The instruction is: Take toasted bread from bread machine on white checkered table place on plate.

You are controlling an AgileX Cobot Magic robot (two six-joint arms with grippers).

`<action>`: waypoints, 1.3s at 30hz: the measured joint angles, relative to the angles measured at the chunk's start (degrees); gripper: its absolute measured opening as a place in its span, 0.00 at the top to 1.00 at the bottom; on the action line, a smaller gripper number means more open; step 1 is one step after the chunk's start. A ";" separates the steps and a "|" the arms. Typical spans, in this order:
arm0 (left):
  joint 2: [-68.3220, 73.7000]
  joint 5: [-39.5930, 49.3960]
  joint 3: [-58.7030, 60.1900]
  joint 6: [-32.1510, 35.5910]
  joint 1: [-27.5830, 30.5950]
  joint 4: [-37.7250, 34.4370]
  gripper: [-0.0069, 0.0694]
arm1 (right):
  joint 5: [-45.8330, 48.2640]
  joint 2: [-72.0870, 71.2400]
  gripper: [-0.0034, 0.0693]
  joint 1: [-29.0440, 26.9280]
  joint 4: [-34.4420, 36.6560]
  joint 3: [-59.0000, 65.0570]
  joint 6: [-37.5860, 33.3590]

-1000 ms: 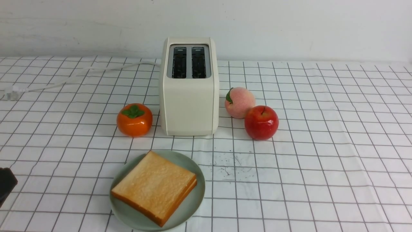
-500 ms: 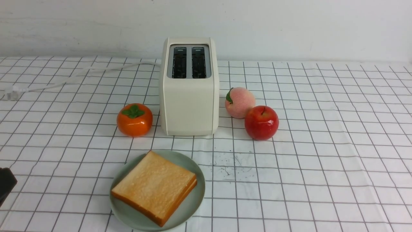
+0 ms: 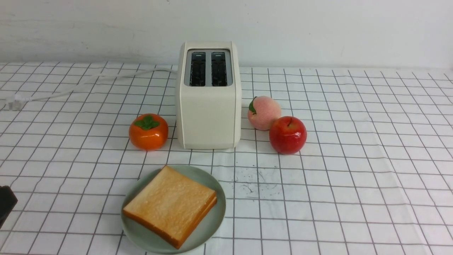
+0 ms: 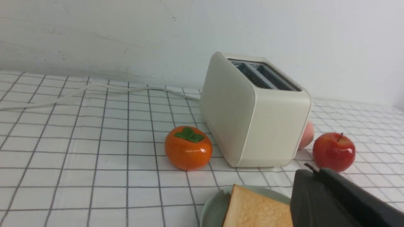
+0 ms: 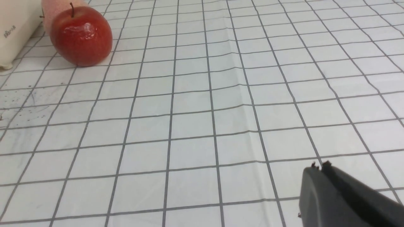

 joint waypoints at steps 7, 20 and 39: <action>-8.37 -1.52 12.18 -11.46 2.37 10.60 0.93 | 0.00 0.00 0.95 0.00 0.00 0.00 0.00; -12.39 13.00 15.06 -17.83 6.30 14.82 0.93 | 0.05 0.00 0.94 0.00 0.03 0.00 0.00; -12.39 12.88 15.06 -17.83 6.30 14.82 0.93 | 0.05 0.00 0.92 0.00 0.03 0.00 0.00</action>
